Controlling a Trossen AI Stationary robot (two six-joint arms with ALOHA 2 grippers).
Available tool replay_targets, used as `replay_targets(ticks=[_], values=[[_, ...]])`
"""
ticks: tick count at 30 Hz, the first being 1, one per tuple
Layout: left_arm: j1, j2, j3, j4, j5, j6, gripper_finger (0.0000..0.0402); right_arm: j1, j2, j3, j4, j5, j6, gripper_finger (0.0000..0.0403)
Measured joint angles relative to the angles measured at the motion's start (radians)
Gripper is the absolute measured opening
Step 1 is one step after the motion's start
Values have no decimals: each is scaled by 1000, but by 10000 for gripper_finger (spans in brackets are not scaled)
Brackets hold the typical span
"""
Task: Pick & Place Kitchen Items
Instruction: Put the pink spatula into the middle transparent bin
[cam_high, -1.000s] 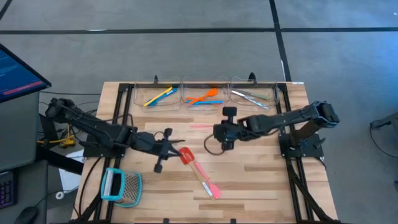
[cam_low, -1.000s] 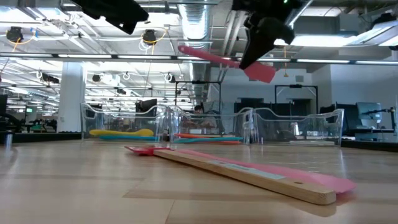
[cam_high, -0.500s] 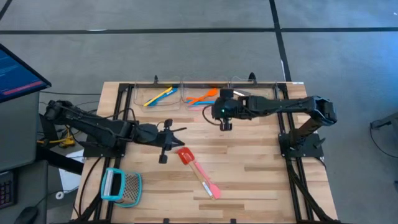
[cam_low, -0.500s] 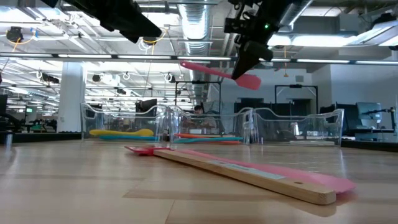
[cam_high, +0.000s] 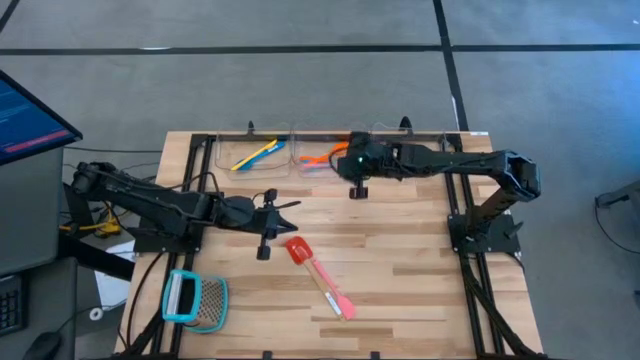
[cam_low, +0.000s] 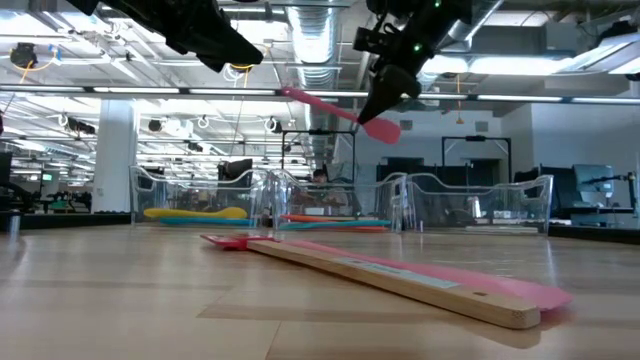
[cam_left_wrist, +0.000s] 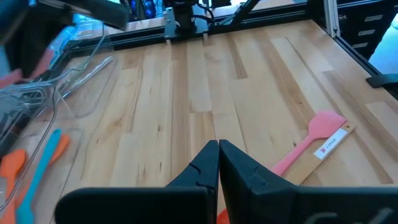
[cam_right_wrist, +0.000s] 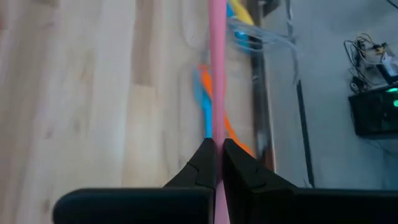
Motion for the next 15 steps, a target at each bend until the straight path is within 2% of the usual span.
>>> replay_targets(ticks=[8, 15], values=[[0, 0, 0, 0, 1, 1, 2, -146, 10, 0, 105, -97, -7, 0], [1, 0, 0, 0, -39, 3, 2, -253, 31, 3, 131, -116, -23, 0]])
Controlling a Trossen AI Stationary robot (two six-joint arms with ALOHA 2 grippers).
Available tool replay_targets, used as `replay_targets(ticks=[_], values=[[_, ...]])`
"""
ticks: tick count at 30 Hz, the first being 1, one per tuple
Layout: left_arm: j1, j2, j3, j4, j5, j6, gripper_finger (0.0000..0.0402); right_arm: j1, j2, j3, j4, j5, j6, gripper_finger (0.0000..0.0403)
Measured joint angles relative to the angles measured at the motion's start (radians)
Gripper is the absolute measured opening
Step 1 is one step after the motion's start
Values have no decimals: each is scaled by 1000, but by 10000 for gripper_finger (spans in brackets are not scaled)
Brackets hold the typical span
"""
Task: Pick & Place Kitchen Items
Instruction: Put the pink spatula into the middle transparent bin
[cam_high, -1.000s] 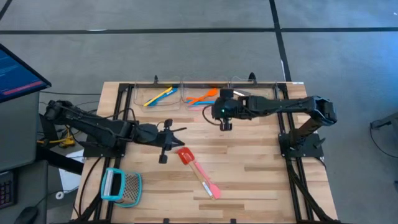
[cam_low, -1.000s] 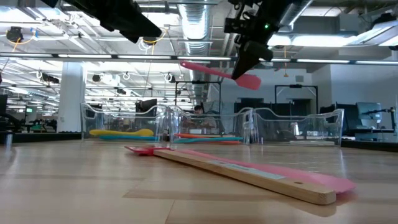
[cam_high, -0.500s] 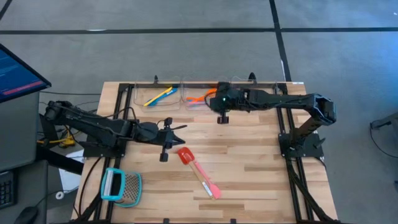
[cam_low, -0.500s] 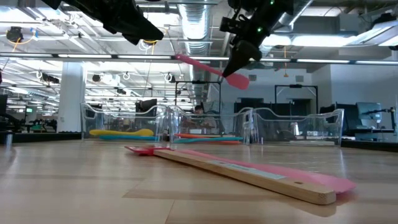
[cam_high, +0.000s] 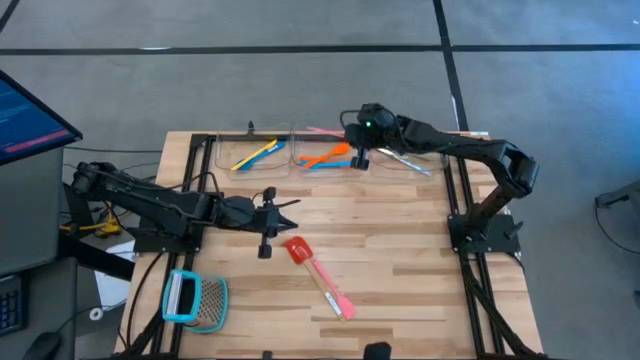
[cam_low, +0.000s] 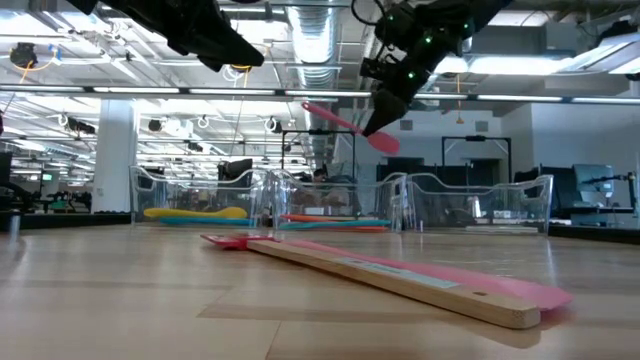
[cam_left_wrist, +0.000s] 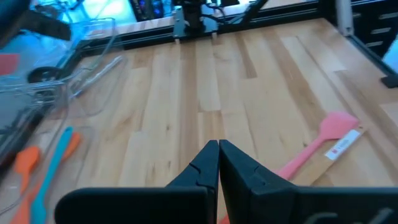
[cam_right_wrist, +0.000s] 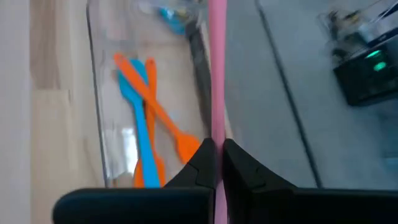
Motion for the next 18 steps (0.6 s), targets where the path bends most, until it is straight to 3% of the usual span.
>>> replay_targets(ticks=[10, 18], values=[[10, 1, 0, 0, -56, 0, 2, -59, 207, 158, -46, -57, 15, 0], [25, 1, 0, -1, -57, 0, 2, -67, 396, 369, -280, -58, 24, 0]])
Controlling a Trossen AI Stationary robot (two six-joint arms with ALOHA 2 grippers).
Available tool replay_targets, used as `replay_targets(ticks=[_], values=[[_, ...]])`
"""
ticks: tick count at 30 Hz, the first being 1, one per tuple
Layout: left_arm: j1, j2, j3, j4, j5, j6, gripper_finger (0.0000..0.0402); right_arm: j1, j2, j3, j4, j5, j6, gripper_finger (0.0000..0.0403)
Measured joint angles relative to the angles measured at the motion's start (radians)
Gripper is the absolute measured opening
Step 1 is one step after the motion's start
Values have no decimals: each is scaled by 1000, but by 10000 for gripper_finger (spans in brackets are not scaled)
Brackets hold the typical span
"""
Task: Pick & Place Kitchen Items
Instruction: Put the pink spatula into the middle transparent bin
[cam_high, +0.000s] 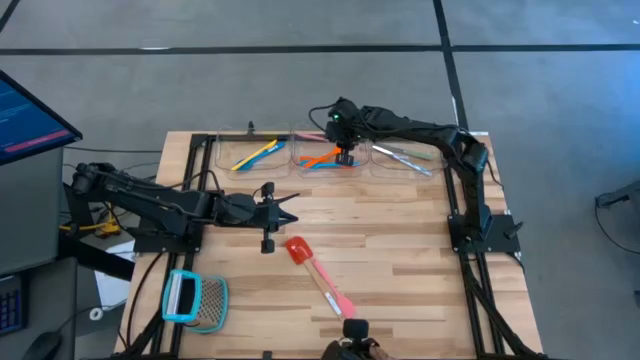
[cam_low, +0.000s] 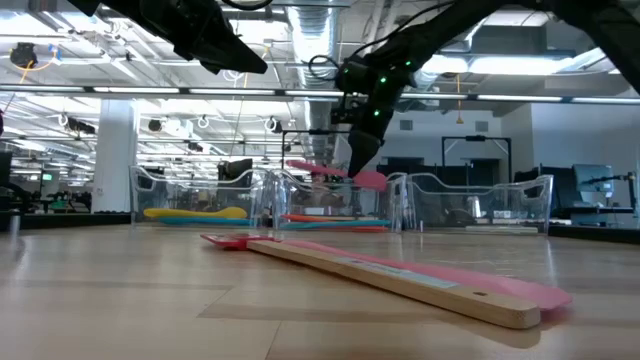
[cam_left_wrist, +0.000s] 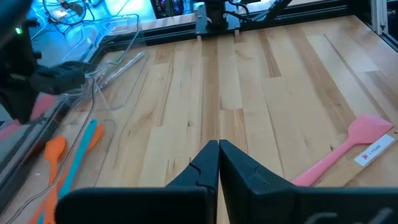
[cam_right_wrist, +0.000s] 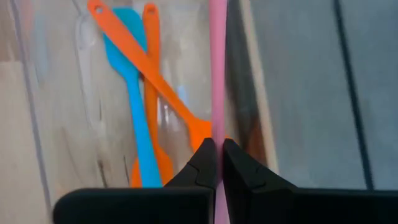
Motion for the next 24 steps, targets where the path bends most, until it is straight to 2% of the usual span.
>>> replay_targets(ticks=[8, 18, 24], values=[[4, 0, 0, 1, 0, 0, 2, -13, 115, 92, -86, -9, 10, 0], [4, 0, 0, 1, 0, 0, 2, -27, 189, 93, -139, -35, 19, 0], [4, 0, 0, 1, 0, 0, 2, -31, 190, 93, -146, -40, 22, 2]])
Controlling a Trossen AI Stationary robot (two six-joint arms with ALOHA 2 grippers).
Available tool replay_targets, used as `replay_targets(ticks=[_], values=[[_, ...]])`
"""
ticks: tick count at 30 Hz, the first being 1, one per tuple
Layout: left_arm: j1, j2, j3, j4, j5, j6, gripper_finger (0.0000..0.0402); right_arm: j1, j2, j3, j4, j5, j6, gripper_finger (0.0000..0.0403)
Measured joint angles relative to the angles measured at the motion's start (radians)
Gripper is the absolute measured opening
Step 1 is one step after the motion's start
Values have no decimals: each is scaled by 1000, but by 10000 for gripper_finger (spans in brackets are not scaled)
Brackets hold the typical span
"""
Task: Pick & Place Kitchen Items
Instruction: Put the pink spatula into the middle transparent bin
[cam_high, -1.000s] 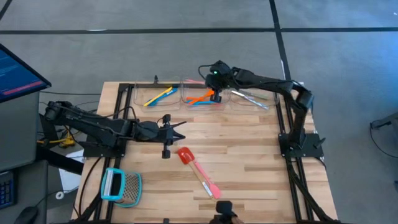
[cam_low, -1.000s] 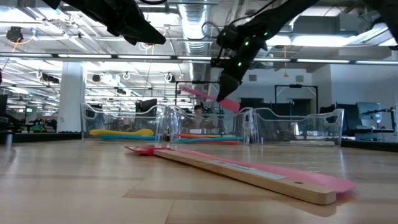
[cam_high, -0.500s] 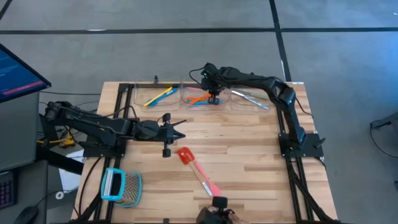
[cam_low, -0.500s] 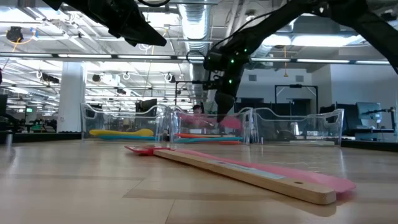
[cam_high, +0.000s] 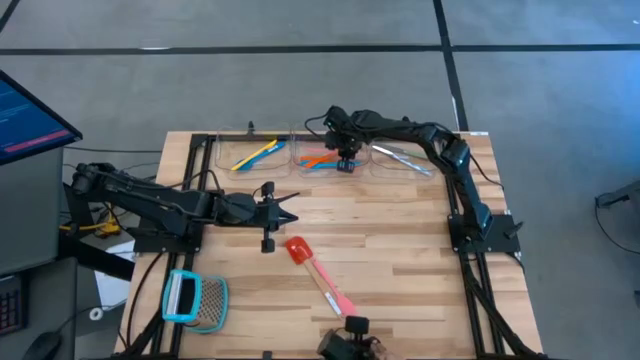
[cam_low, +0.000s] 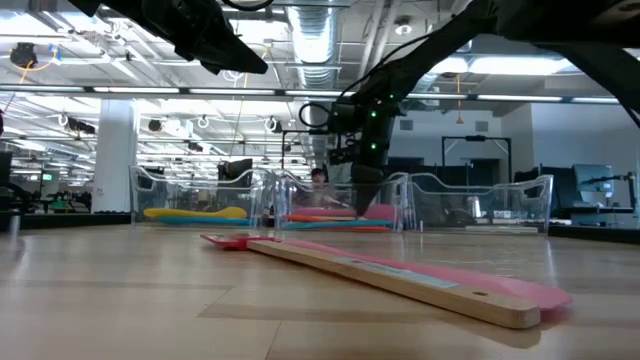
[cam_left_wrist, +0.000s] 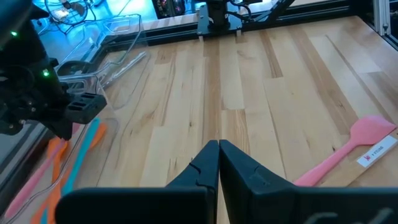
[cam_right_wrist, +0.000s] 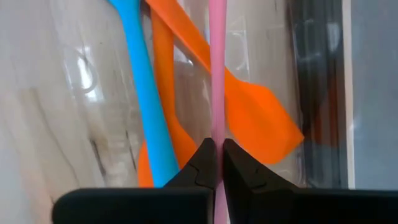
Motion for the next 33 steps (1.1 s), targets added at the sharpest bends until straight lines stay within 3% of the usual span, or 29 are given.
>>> replay_targets(ticks=[4, 11, 18, 25, 29, 33], values=[[0, 0, 0, 0, 0, 0, 2, 0, -5, 0, 5, 8, 4, 29], [0, 0, 0, 0, 0, 0, 2, 6, -5, 0, 19, 14, -3, 114], [0, 0, 0, 0, 0, 0, 2, 25, -6, 95, -57, 134, -54, 172], [0, 0, 0, 0, 0, 0, 2, 48, -7, 314, -282, 143, -65, 137], [0, 0, 0, -3, 0, 0, 2, 49, -15, 400, -414, 138, -50, 82], [0, 0, 0, -30, 0, 0, 2, 53, -58, 403, -500, 106, -49, 15]])
